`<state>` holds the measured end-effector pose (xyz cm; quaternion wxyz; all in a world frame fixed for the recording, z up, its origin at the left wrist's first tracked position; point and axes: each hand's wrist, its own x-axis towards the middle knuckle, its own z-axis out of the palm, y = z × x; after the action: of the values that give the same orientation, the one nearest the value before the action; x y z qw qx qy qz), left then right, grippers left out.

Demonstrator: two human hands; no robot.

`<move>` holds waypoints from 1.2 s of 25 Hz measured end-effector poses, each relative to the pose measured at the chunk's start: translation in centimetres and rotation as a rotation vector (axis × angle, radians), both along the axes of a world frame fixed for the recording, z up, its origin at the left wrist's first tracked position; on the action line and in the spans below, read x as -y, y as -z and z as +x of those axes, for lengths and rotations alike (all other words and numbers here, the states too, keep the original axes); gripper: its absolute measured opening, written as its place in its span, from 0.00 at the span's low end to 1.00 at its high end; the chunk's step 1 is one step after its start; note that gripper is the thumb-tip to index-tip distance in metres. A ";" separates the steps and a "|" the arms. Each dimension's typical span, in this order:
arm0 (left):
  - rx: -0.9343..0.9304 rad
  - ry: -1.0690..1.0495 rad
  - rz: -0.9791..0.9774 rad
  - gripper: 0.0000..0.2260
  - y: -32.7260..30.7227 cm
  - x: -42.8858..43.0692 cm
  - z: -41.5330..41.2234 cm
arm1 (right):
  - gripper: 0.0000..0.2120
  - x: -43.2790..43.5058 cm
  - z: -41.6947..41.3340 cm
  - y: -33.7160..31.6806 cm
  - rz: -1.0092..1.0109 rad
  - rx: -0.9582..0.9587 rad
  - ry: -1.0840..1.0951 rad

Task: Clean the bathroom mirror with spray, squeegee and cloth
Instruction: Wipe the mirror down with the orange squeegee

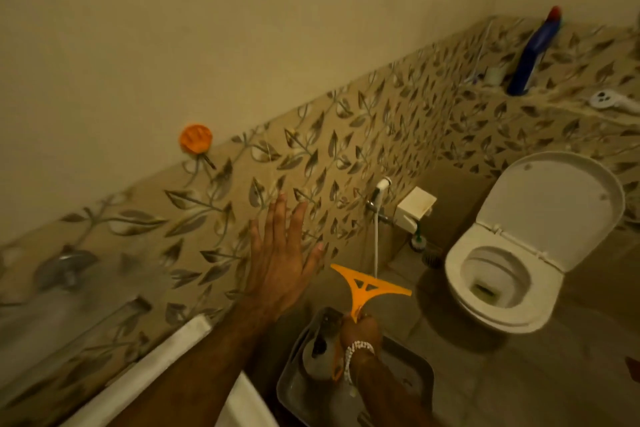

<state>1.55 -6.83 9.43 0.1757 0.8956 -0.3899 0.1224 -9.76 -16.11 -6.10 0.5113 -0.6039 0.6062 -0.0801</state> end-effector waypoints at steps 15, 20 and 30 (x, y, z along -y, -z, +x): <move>0.507 -0.122 -0.232 0.34 -27.9 -15.6 -0.6 | 0.12 -8.3 8.0 -39.3 -0.475 1.023 -0.193; 0.699 -0.273 -0.246 0.33 -34.9 -26.6 -0.7 | 0.12 -17.4 8.2 -50.5 -0.431 1.354 -0.431; 0.912 -0.585 -0.217 0.33 -41.9 -45.2 -3.3 | 0.20 -31.4 7.8 -67.9 -0.524 1.597 -0.797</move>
<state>-1.76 38.33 51.33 0.0390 0.7996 -0.1467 0.5811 -1.99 15.31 61.82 0.6140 -0.6295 -0.2151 -0.4248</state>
